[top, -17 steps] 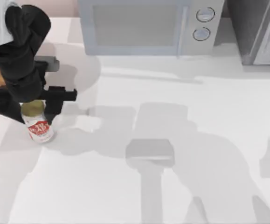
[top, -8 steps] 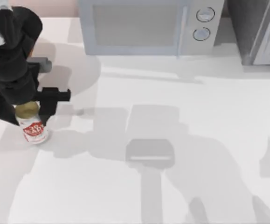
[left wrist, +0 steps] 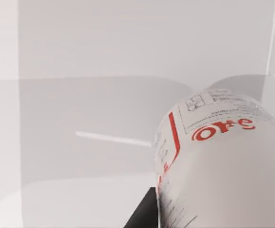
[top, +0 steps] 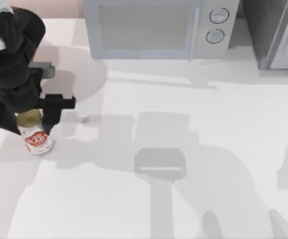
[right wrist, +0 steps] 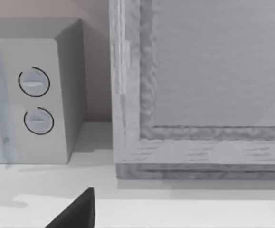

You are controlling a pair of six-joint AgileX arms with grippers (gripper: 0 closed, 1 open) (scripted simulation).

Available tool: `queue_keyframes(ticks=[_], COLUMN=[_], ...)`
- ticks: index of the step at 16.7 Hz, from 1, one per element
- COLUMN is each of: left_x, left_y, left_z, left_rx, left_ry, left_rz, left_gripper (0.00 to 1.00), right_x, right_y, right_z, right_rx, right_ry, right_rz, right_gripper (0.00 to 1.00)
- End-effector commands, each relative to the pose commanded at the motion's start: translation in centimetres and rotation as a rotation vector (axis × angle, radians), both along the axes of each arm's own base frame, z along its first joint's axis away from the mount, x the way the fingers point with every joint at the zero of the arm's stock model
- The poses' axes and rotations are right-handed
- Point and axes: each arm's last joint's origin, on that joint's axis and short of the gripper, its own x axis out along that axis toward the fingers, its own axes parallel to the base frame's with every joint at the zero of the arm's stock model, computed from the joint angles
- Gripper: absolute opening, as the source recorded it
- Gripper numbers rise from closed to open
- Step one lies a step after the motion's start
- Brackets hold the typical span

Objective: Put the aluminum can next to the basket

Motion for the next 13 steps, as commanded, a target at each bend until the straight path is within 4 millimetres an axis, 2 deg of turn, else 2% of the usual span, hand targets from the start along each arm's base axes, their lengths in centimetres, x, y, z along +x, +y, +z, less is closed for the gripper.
queue_keyframes(ticks=[10, 13], left_x=[0.00, 0.00], left_y=[0.00, 0.00], left_z=[0.00, 0.00], left_rx=[0.000, 0.000], left_ry=[0.000, 0.000], left_rz=[0.000, 0.000], left_gripper=[0.98, 1.00], right_x=[0.00, 0.00], right_y=[0.00, 0.00], right_z=[0.00, 0.00], right_rx=[0.000, 0.000], right_ry=[0.000, 0.000], right_rz=[0.000, 0.000], right_gripper=[1.00, 1.00])
